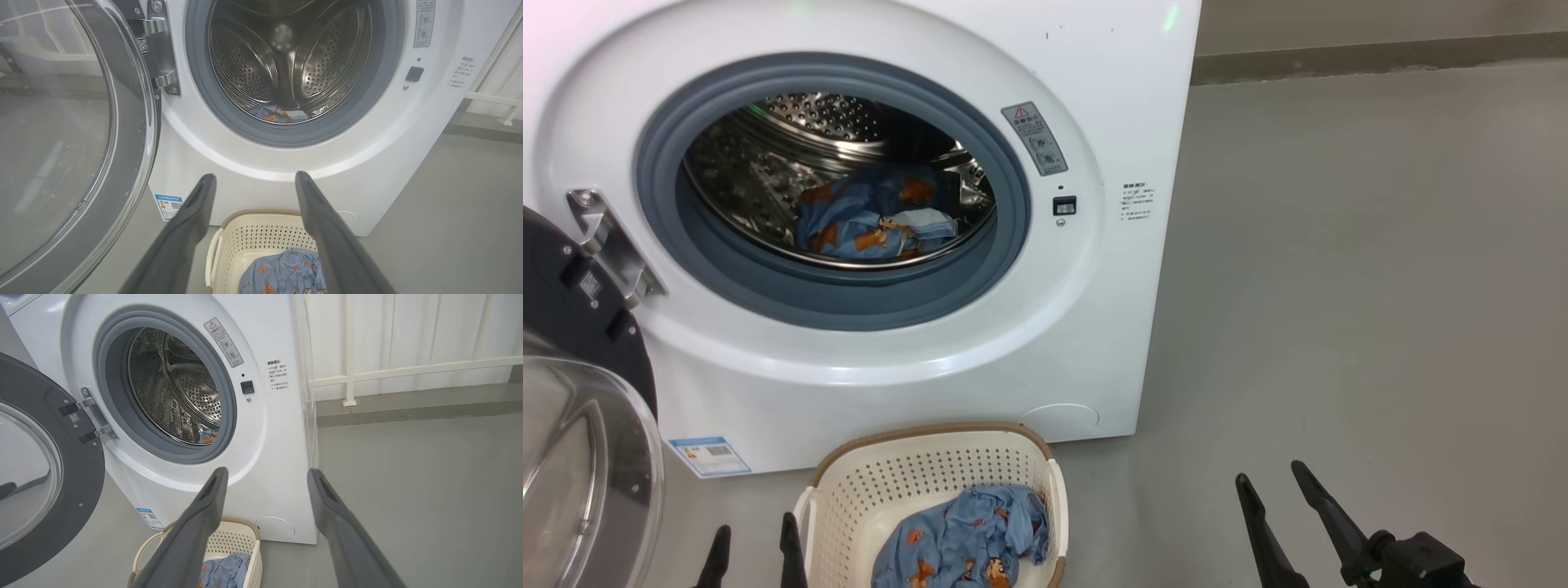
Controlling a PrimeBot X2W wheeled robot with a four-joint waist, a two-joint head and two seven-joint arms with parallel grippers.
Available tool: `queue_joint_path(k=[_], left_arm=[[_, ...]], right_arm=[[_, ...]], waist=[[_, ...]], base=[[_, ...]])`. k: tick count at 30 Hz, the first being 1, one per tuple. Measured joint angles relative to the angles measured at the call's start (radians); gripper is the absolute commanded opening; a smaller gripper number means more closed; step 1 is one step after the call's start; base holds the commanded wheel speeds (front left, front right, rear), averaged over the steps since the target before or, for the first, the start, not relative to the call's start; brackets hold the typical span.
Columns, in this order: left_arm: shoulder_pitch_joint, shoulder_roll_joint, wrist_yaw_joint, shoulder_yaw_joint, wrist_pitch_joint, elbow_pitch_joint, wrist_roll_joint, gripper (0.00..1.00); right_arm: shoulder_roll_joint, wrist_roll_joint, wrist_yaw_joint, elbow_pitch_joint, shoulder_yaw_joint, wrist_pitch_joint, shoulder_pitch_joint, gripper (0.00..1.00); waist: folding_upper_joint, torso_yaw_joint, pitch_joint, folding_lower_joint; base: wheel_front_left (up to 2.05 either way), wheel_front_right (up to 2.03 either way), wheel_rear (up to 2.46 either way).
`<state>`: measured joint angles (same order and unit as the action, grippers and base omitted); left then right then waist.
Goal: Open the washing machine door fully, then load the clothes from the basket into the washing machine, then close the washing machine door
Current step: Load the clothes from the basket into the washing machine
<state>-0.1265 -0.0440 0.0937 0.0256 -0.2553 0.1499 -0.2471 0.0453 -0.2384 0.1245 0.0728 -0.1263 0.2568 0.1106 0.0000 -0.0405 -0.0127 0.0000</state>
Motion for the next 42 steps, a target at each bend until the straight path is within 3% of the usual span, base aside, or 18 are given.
queue_joint_path(k=[31, 42], left_arm=[[-0.022, 0.000, -0.007, 0.004, 0.000, -0.022, -0.002, 1.00], [-0.020, 0.000, -0.004, 0.026, 0.000, 0.057, 0.027, 1.00]], right_arm=[[0.000, 0.000, 0.000, -0.006, 0.002, 0.000, 0.017, 1.00], [0.000, 0.000, 0.000, -0.011, -0.014, 0.000, 0.012, 1.00]], waist=[[0.0000, -0.009, 0.014, 0.0000], [0.0000, -0.025, 0.045, 0.0000]], base=[[0.00, 0.00, 0.00], [0.00, 0.00, 0.00]])
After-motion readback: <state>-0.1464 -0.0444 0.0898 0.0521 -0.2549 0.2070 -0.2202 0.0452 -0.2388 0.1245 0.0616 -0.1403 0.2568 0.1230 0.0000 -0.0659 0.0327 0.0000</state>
